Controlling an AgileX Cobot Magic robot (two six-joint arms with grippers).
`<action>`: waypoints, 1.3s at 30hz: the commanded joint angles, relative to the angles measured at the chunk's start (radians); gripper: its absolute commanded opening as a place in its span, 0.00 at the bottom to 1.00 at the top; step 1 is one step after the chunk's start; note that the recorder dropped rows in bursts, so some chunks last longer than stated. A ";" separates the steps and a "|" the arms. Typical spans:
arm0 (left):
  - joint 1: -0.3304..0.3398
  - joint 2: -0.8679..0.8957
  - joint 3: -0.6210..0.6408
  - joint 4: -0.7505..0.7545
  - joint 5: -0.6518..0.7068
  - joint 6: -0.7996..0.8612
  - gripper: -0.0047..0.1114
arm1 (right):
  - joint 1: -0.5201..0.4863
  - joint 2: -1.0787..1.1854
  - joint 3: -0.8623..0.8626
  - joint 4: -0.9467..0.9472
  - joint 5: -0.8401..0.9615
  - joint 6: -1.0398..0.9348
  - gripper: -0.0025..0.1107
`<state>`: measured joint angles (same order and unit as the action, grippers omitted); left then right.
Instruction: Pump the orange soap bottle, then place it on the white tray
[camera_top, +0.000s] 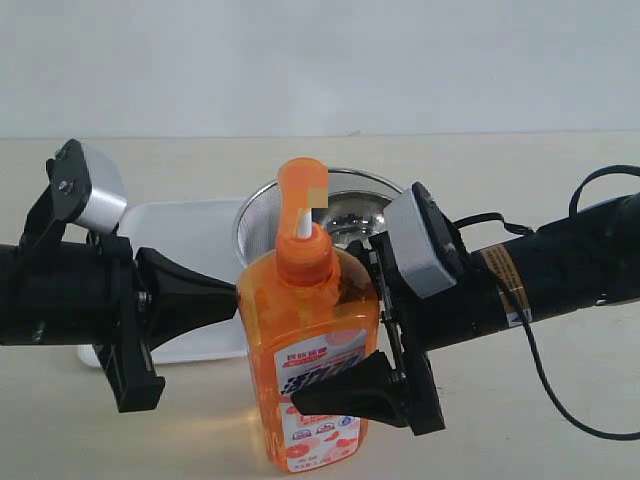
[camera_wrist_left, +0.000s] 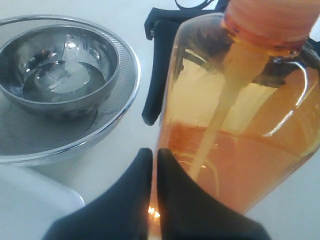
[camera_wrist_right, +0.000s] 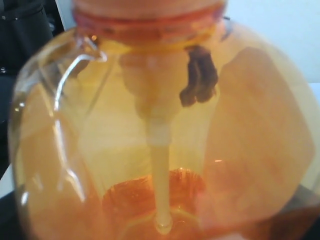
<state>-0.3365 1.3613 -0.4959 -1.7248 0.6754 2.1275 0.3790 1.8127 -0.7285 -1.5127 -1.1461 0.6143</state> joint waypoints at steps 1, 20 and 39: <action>-0.014 0.005 -0.005 -0.013 0.028 0.004 0.08 | 0.003 0.002 -0.003 0.018 0.007 0.009 0.75; -0.014 0.005 -0.005 -0.013 0.026 0.004 0.08 | 0.003 0.002 -0.003 0.017 0.007 0.061 0.02; -0.014 -0.314 -0.005 -0.020 -0.254 -0.099 0.08 | 0.003 0.002 -0.003 0.006 0.014 0.136 0.02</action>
<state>-0.3444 1.0994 -0.4964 -1.7318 0.4960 2.0674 0.3790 1.8127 -0.7330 -1.4885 -1.1346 0.7272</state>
